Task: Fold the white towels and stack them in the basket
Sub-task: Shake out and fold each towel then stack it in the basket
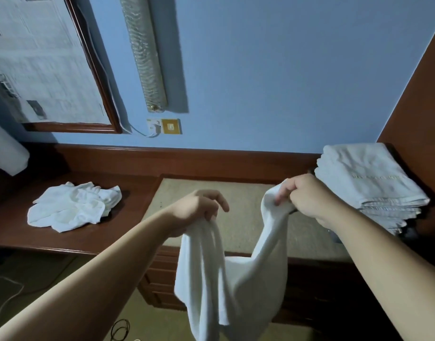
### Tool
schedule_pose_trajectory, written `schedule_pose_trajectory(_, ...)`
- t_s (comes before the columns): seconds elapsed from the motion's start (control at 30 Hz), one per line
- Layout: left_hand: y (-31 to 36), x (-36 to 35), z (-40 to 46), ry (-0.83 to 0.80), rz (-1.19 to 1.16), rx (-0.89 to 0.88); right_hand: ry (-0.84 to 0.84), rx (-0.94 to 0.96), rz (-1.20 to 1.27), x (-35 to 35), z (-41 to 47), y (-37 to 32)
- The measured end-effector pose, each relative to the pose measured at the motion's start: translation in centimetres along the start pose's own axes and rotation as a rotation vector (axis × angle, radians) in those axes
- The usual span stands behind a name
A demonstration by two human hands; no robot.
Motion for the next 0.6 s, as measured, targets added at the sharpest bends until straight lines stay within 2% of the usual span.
schedule_pose_trajectory(0.07, 1.5, 0.1, -0.5, -0.037, -0.023, -0.077, -0.137, 0.032, 0.077, -2.2, -0.2, -0.4)
schedule_pose_trajectory(0.13, 3.2, -0.2, -0.8, -0.077, 0.049, -0.139, -0.279, 0.055, 0.141, -4.6, -1.1, -1.5)
schedule_pose_trajectory(0.23, 5.2, -0.5, -1.3, -0.093, 0.183, -0.255, -0.37, 0.141, -0.024, -7.3, -2.0, -2.7)
schedule_pose_trajectory(0.4, 6.0, -0.5, -2.2, -0.083, 0.367, -0.288, -0.415, 0.241, 0.038, -10.1, -1.9, -3.0)
schedule_pose_trajectory(0.53, 4.4, 1.3, -2.9, 0.074, 0.633, -0.213, -0.28, 0.326, -0.081, -9.1, -1.7, -3.7)
schedule_pose_trajectory(0.6, 2.1, 2.0, -3.2, 0.102, 0.657, -0.123, -0.214, 0.328, -0.021, -7.8, -1.8, -3.8)
Point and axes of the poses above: each hand's wrist, its own z-axis towards the middle knuckle, its own x-axis out of the back of the hand, y = z × x, the point moved 6 cm from there along z, towards the middle knuckle, and after that the axes turned 13 degrees about -y, right-handed, at the moved point
